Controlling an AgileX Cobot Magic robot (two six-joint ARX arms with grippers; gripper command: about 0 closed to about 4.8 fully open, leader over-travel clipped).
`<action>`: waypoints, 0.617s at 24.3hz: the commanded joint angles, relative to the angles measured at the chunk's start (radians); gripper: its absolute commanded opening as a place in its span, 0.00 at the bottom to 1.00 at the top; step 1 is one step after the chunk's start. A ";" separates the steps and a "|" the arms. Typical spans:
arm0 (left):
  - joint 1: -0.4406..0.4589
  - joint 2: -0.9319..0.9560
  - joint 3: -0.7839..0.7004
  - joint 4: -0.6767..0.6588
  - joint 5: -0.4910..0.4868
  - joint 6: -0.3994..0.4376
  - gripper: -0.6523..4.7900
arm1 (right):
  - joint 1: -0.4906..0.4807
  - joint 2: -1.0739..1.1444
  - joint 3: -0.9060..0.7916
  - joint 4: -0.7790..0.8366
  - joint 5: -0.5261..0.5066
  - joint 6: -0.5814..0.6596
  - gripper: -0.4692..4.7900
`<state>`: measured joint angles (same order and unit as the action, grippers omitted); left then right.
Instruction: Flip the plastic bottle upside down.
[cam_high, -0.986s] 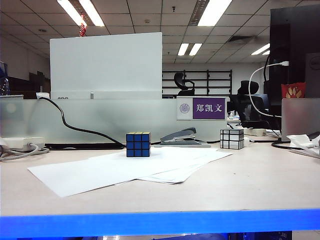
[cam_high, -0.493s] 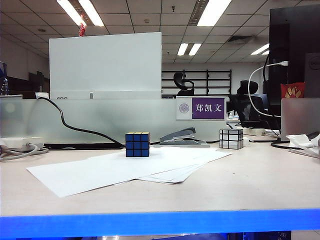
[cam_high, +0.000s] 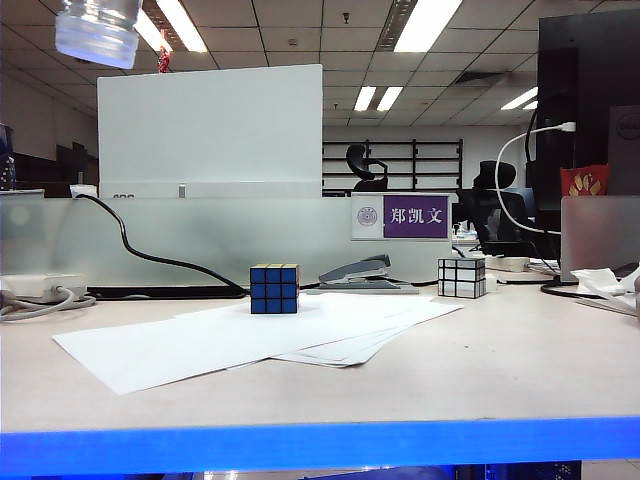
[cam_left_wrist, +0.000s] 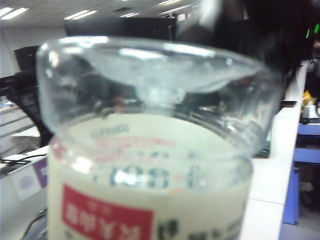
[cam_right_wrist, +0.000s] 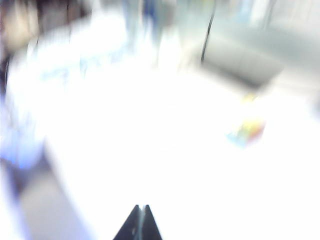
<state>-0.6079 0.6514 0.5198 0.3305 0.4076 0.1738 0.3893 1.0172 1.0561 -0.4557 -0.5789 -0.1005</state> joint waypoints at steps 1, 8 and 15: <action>-0.001 -0.002 0.005 0.023 -0.001 -0.016 0.11 | 0.012 -0.052 0.009 -0.156 -0.056 -0.107 0.07; 0.003 0.084 0.005 0.027 0.001 -0.033 0.11 | 0.082 -0.247 0.009 -0.178 -0.225 -0.074 0.07; 0.105 0.365 0.005 0.282 0.103 -0.106 0.11 | 0.081 -0.332 0.009 -0.261 -0.179 -0.084 0.07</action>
<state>-0.5125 0.9806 0.5205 0.4988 0.4675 0.1097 0.4706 0.6849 1.0622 -0.6868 -0.7589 -0.1799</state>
